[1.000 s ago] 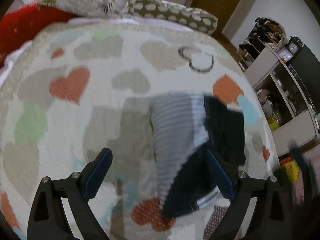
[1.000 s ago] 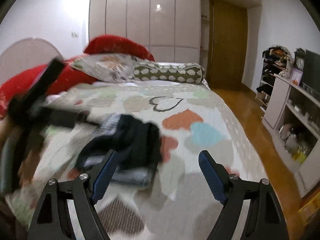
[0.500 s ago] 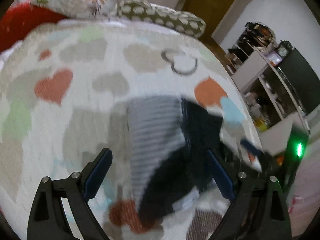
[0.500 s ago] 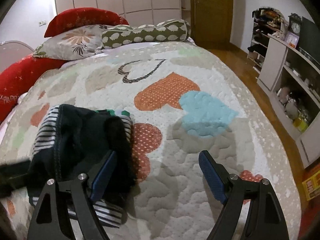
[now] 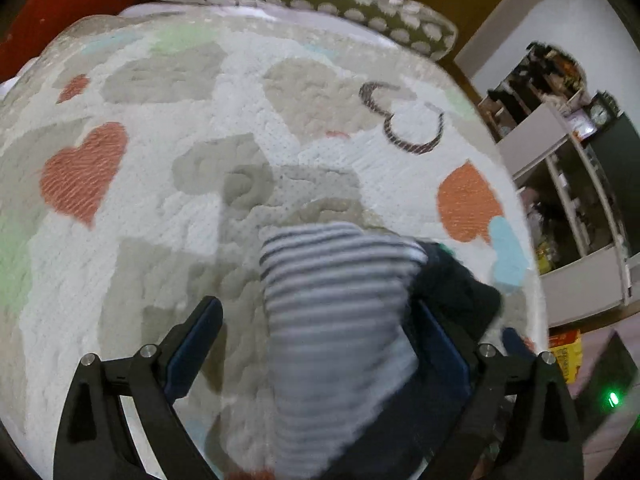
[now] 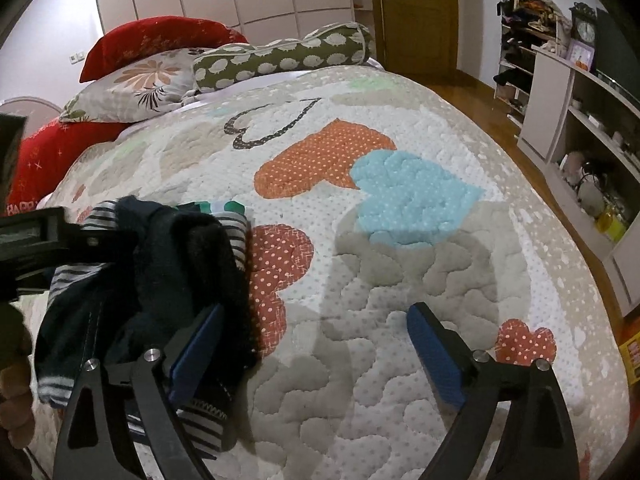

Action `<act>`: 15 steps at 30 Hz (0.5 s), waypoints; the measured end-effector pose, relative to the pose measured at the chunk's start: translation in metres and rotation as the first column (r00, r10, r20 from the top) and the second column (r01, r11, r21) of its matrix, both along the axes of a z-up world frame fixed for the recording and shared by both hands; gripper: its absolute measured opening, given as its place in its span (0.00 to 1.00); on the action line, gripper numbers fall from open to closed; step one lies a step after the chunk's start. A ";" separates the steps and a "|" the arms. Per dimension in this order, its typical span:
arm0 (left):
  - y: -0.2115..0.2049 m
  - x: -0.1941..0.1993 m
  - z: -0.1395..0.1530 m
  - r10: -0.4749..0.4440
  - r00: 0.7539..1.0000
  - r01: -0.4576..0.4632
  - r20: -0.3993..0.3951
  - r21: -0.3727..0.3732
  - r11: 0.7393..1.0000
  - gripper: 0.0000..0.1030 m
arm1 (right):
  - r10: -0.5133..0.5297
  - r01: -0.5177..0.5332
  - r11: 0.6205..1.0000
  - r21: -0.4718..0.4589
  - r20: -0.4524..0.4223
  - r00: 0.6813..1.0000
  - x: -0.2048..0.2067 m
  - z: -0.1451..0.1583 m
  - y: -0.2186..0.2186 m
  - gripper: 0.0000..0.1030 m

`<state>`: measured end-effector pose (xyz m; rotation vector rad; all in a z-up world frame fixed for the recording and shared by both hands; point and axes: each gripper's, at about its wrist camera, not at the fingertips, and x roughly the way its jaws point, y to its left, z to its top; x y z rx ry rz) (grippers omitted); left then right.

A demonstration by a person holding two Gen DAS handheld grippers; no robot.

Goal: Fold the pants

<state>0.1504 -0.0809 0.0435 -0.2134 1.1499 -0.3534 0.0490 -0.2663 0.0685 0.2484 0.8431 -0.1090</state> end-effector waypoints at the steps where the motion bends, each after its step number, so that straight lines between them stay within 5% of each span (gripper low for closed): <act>1: 0.004 -0.009 0.008 -0.001 1.000 0.001 0.025 -0.009 1.000 0.93 | 0.002 -0.002 1.000 0.012 0.006 1.000 -0.001 0.001 -0.002 0.92; 6: 0.029 -0.079 0.053 0.032 0.968 -0.046 0.248 0.050 0.998 0.93 | -0.024 0.021 0.999 0.030 0.104 0.994 -0.037 0.024 -0.009 0.92; 11: 0.045 -0.163 0.091 0.093 0.838 -0.189 0.537 0.126 0.974 0.98 | -0.015 0.019 1.000 -0.023 0.153 0.988 -0.094 0.038 0.006 0.92; 15: 0.051 -0.221 0.114 0.105 0.763 -0.207 0.638 0.087 0.975 1.00 | -0.021 0.028 0.999 -0.042 0.149 0.989 -0.132 0.036 0.018 0.92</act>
